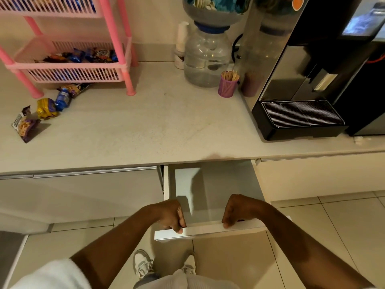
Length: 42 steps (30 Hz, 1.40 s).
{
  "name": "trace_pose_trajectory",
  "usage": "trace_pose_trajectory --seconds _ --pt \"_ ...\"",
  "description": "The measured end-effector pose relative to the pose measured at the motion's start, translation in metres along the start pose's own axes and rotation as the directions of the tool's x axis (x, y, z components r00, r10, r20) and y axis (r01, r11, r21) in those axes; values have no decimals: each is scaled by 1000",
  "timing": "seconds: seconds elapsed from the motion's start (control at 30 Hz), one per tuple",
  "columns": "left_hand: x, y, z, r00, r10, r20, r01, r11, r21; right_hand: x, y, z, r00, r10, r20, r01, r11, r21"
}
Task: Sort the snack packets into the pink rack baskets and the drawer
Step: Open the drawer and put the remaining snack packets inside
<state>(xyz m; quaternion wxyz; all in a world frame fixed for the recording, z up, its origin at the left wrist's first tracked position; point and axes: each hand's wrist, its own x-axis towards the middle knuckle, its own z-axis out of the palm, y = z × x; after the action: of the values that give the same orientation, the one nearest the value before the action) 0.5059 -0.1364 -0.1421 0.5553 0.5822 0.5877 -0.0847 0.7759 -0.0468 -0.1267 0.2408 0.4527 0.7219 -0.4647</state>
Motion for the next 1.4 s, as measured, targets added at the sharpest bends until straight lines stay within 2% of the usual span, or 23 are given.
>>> trace_pose_trajectory --seconds 0.33,0.53,0.7,0.8,0.9,1.0,1.1,1.23,1.4 --pt "-6 5 15 981 -57 184 69 996 -64 -4 -4 13 971 110 213 -127 989 69" --pt "-5 4 20 975 -54 214 74 993 -87 -4 -2 18 966 101 237 -121 990 71" --pt "-5 1 21 985 15 174 0 996 -85 -6 -2 16 965 82 249 -93 995 33" --pt "-5 -1 18 997 46 55 -40 994 -106 -2 -5 11 981 31 193 -40 998 40" --pt "-3 -5 13 979 58 -196 -85 988 -129 8 -15 9 1000 -26 -17 28 992 127" --pt "-5 -9 7 895 29 -444 -102 984 -143 22 -28 8 967 -80 -242 118 981 151" --pt "-16 -18 -5 812 -10 -583 -98 983 -154 37 -52 3 912 -133 -388 210 964 164" --pt "-40 -42 -37 685 -52 -727 -74 987 -141 59 -106 -5 847 -240 -474 350 923 158" --pt "-75 -83 -91 528 -93 -844 -58 988 -145 92 -188 -20 782 -302 -545 448 880 156"
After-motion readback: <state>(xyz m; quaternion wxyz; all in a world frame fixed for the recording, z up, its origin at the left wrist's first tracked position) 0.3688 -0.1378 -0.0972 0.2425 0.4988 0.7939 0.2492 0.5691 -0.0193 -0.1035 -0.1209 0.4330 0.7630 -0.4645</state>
